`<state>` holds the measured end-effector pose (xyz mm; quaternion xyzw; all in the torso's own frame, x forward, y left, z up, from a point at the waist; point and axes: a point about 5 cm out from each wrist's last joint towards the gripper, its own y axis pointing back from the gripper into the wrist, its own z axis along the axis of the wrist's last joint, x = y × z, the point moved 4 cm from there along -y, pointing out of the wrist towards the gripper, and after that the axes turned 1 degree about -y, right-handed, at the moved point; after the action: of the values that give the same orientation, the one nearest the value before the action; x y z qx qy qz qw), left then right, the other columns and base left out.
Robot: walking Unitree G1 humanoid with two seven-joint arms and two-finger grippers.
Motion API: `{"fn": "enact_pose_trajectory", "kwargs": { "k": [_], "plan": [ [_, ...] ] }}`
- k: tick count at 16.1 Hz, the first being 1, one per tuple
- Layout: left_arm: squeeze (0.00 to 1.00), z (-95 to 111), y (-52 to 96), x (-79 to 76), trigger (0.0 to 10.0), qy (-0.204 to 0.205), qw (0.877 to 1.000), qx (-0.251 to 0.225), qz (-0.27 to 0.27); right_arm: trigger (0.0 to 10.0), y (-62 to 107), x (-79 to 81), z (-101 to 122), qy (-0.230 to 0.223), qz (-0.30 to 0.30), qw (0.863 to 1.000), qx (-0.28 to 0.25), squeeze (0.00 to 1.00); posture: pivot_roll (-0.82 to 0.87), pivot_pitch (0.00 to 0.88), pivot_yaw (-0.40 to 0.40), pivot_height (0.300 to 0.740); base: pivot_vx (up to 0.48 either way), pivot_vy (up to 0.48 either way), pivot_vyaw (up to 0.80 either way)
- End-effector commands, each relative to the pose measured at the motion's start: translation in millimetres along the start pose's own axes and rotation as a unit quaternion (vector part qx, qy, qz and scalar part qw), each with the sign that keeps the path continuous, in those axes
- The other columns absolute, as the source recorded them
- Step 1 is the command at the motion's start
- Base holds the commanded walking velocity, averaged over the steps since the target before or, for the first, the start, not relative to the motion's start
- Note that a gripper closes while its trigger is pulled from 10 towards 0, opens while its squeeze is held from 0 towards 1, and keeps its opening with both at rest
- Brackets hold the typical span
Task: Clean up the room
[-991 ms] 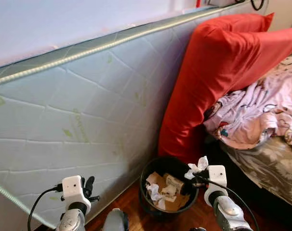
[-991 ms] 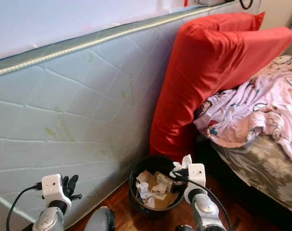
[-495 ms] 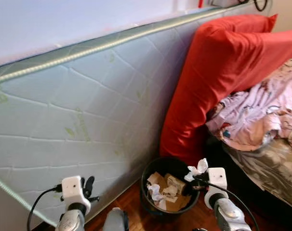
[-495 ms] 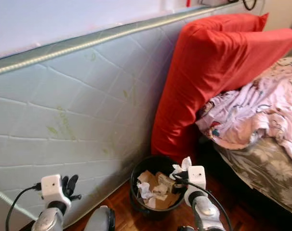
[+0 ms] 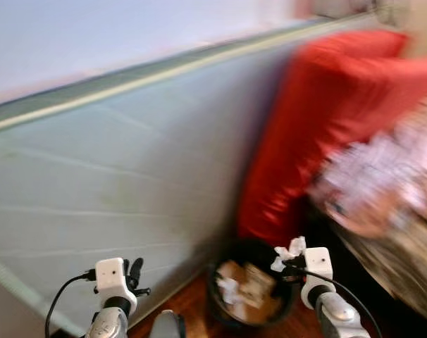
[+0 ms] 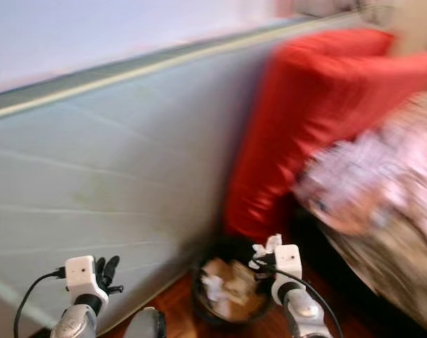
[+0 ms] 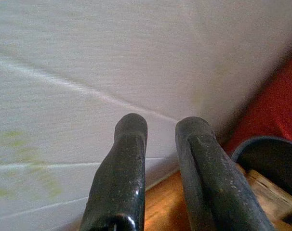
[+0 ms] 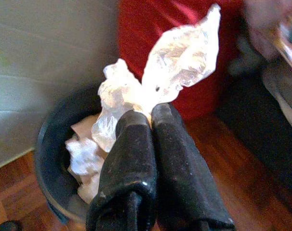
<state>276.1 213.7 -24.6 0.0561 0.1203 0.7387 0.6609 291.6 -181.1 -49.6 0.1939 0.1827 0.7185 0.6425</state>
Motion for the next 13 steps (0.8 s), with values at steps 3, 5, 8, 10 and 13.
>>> {"fn": "enact_pose_trajectory", "kwargs": {
  "k": [3, 5, 8, 10, 13],
  "plan": [
    [0.00, 1.3, 0.6, 5.3, 10.0, -0.003, 1.000, 0.001, 0.005, 10.0, -4.3, 5.0, 7.6, -0.014, 0.004, 1.000, -0.006, 0.00, 0.11, 0.000, -0.019, 0.626, 0.212, 0.000, 0.00],
    [0.00, 1.7, 1.0, 5.0, 10.0, -0.005, 1.000, -0.001, 0.002, 10.0, -4.5, 7.4, 6.8, -0.013, 0.012, 1.000, -0.003, 0.00, 0.11, 0.000, -0.018, 0.626, 0.000, 0.000, 0.00],
    [0.00, 2.1, 3.7, 3.1, 10.0, -0.007, 1.000, -0.005, -0.003, 10.0, -5.4, 9.9, 6.6, -0.006, 0.019, 1.000, 0.003, 0.00, 0.12, 0.000, -0.019, 0.626, 0.000, 0.000, 0.00],
    [0.00, 6.0, 6.9, 0.7, 10.0, -0.007, 1.000, -0.017, -0.012, 10.0, -5.2, 8.0, 2.5, -0.006, 0.015, 1.000, 0.019, 0.00, 0.13, 0.000, -0.021, 0.626, 0.000, 0.000, 0.00],
    [0.00, 23.5, 7.2, -12.5, 10.0, -0.004, 0.998, -0.051, -0.034, 10.0, -5.6, 3.1, 1.0, -0.010, 0.003, 0.999, 0.033, 0.00, 0.14, 0.000, -0.019, 0.626, 0.000, 0.000, 0.00]
  ]
}}
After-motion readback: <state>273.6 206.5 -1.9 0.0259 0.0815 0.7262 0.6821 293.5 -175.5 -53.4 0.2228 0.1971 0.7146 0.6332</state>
